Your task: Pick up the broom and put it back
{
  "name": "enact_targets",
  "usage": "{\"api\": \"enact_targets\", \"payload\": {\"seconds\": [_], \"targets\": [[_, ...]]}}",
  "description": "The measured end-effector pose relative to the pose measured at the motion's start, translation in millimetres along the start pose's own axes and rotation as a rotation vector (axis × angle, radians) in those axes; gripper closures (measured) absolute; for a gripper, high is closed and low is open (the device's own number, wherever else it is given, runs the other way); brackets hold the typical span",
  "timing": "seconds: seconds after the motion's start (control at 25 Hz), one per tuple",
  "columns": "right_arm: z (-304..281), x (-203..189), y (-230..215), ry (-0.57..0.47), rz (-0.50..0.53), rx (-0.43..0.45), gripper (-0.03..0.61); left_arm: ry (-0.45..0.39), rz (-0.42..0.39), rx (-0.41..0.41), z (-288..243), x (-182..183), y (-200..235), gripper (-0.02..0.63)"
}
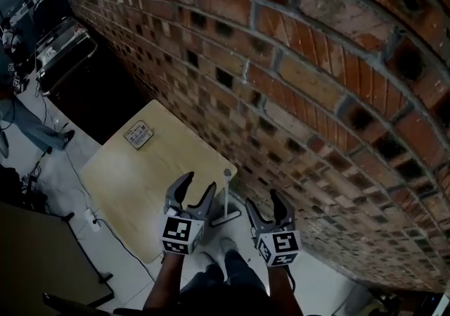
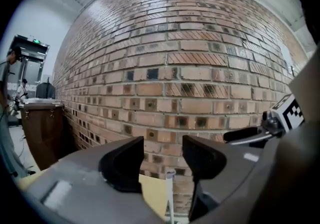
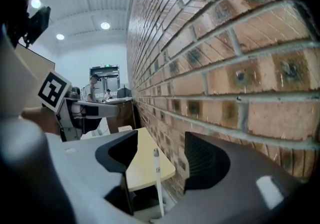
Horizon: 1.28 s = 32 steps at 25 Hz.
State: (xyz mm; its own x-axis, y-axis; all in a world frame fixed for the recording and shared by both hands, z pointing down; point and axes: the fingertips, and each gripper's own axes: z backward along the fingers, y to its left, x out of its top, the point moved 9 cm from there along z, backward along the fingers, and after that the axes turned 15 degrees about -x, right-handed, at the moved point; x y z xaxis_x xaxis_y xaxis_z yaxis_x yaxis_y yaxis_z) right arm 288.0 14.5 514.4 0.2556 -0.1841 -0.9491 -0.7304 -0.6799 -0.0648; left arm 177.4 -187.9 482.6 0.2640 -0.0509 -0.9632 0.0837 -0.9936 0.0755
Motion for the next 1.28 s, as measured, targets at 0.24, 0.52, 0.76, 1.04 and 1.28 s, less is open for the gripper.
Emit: {"api": "enact_targets", "payload": {"seconds": [0.24, 0.52, 0.76, 1.04, 1.28], "targets": [[-8.7, -59.0, -10.1, 0.134, 0.024, -0.026, 0.278, 0.036, 0.042, -0.033, -14.4, -34.6, 8.1, 0.373], [-14.6, -118.0, -14.4, 0.247, 0.102, -0.009, 0.278, 0.092, 0.054, -0.039, -22.6, -65.3, 17.5, 0.373], [-34.5, -165.3, -8.2, 0.299, 0.046, 0.026, 0.278, 0.122, 0.072, -0.022, -20.2, -84.9, 27.1, 0.379], [-87.8, -195.3, 12.5, 0.283, 0.028, 0.113, 0.278, 0.155, 0.081, 0.029, -9.4, -97.9, 45.1, 0.379], [-133.9, -208.4, 24.3, 0.293, 0.026, 0.143, 0.278, 0.17, 0.112, 0.088, 7.2, -106.4, 57.6, 0.379]]}}
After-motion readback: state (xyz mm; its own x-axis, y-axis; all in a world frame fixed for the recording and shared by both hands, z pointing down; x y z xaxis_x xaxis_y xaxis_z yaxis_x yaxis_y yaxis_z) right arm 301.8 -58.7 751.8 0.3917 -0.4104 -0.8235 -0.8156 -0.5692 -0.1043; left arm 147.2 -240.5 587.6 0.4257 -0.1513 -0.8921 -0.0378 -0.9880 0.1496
